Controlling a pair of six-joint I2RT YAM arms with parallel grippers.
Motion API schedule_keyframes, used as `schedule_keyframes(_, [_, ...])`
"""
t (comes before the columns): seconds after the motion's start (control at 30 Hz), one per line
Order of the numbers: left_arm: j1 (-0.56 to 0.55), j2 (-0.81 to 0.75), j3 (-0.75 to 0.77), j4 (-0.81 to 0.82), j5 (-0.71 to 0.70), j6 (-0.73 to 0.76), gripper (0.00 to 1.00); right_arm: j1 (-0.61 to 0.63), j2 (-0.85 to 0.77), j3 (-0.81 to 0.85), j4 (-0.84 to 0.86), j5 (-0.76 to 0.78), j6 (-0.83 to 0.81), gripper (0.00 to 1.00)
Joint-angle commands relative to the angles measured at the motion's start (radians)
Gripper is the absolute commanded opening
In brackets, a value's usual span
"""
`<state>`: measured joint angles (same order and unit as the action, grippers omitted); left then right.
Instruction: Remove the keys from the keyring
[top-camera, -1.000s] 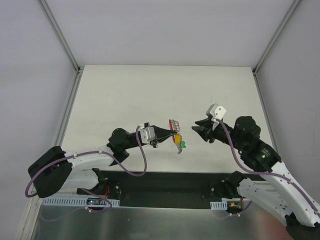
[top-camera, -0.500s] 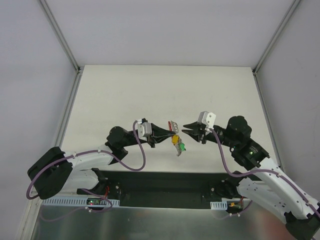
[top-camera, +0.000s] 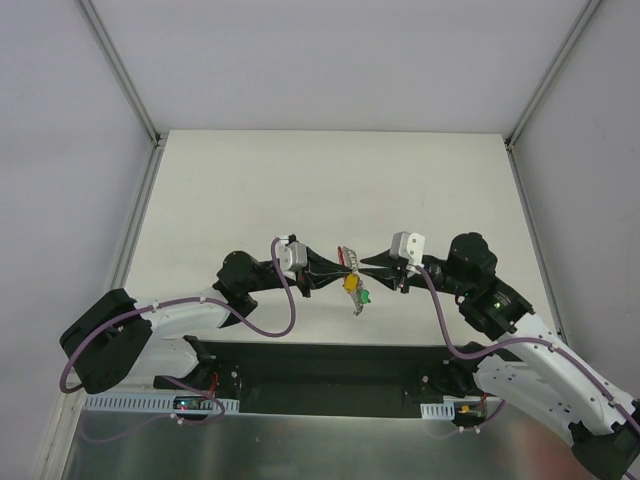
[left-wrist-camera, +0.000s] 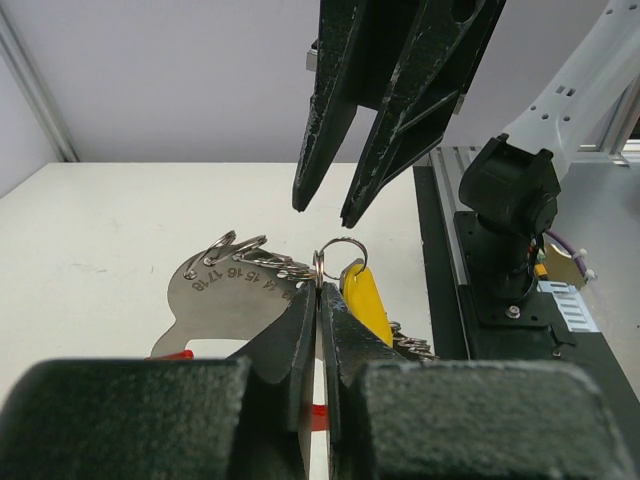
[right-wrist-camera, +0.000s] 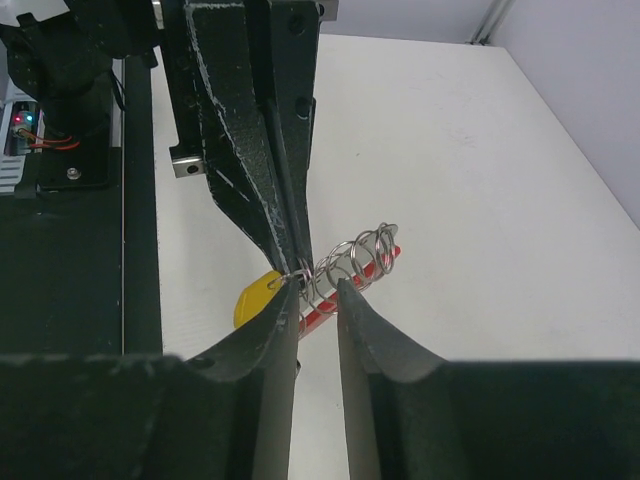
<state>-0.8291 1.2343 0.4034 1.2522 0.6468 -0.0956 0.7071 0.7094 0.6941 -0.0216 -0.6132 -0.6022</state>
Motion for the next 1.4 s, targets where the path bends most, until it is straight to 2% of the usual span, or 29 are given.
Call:
schedule_keyframes(0.0, [0.012, -0.016, 0.034, 0.289, 0.03, -0.021, 0.0, 0.006, -0.019, 0.002, -0.027, 0.035, -0.048, 0.25])
schedule_keyframes(0.5, [0.013, -0.012, 0.046, 0.3, 0.054, -0.039, 0.0, 0.034, 0.055, 0.033, -0.029, 0.007, -0.067, 0.23])
schedule_keyframes(0.97, [0.013, 0.01, 0.057, 0.309, 0.063, -0.047, 0.0, 0.054, 0.056, 0.03, 0.003, -0.005, -0.053, 0.22])
schedule_keyframes(1.1, [0.012, 0.011, 0.055, 0.316, 0.062, -0.047, 0.0, 0.055, 0.062, 0.031, 0.0, -0.008, -0.051, 0.15])
schedule_keyframes(1.2, [0.013, 0.013, 0.057, 0.312, 0.062, -0.053, 0.0, 0.057, 0.064, 0.028, 0.003, -0.014, -0.042, 0.02])
schedule_keyframes(1.33, [0.013, 0.017, 0.075, 0.271, 0.059, -0.064, 0.0, 0.057, 0.064, 0.03, 0.003, -0.02, -0.016, 0.01])
schedule_keyframes(1.37, [0.012, 0.017, 0.077, 0.254, 0.05, -0.065, 0.03, 0.057, 0.062, 0.033, 0.002, -0.002, -0.002, 0.01])
